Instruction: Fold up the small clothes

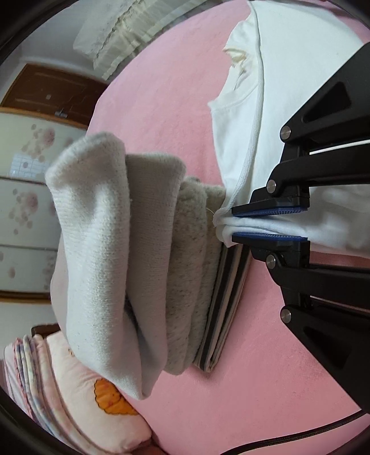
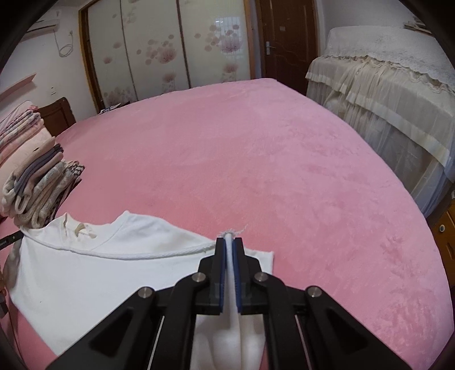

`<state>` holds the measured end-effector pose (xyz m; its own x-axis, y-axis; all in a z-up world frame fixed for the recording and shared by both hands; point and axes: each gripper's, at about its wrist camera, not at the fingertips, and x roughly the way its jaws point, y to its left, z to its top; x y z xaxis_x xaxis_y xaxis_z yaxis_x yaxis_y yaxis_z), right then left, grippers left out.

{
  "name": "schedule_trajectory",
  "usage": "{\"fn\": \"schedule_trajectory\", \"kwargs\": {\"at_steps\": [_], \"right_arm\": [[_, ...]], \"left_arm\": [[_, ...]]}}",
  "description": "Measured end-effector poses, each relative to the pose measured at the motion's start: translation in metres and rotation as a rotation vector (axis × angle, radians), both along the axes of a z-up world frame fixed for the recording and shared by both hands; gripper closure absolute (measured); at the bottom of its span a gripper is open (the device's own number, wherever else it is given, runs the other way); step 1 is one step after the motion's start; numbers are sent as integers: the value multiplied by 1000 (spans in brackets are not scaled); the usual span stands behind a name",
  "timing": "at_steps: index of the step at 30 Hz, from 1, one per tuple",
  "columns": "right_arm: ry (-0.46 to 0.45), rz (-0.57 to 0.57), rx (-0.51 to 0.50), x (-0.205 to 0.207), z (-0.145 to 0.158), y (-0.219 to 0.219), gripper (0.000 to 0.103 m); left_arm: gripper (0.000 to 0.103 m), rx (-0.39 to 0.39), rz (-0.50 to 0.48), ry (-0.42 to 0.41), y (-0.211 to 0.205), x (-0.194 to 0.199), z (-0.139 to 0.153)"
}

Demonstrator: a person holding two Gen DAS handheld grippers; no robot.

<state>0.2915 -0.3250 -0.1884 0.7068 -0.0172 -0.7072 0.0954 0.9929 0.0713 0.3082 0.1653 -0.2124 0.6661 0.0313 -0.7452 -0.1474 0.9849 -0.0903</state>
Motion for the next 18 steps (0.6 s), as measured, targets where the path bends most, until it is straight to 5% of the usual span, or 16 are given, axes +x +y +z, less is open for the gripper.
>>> {"fn": "schedule_trajectory", "kwargs": {"at_steps": [3,10,13,15,18], "right_arm": [[9,-78,-78,7,-11,-4,103],[69,-171,0,4,-29,-40,103],[72,-162,20,-2,-23,-41,103],[77,-151,42,-4,-16,-40,103],[71,-116,53,-11,-1,-29,103]], "left_arm": [[94,9,55,19,1,3,-13],[90,96,67,63,-17,10,-32],[80,113,74,80,-21,10,-30],[60,128,71,101,-12,10,-23],[45,124,51,118,-17,5,-6]]}}
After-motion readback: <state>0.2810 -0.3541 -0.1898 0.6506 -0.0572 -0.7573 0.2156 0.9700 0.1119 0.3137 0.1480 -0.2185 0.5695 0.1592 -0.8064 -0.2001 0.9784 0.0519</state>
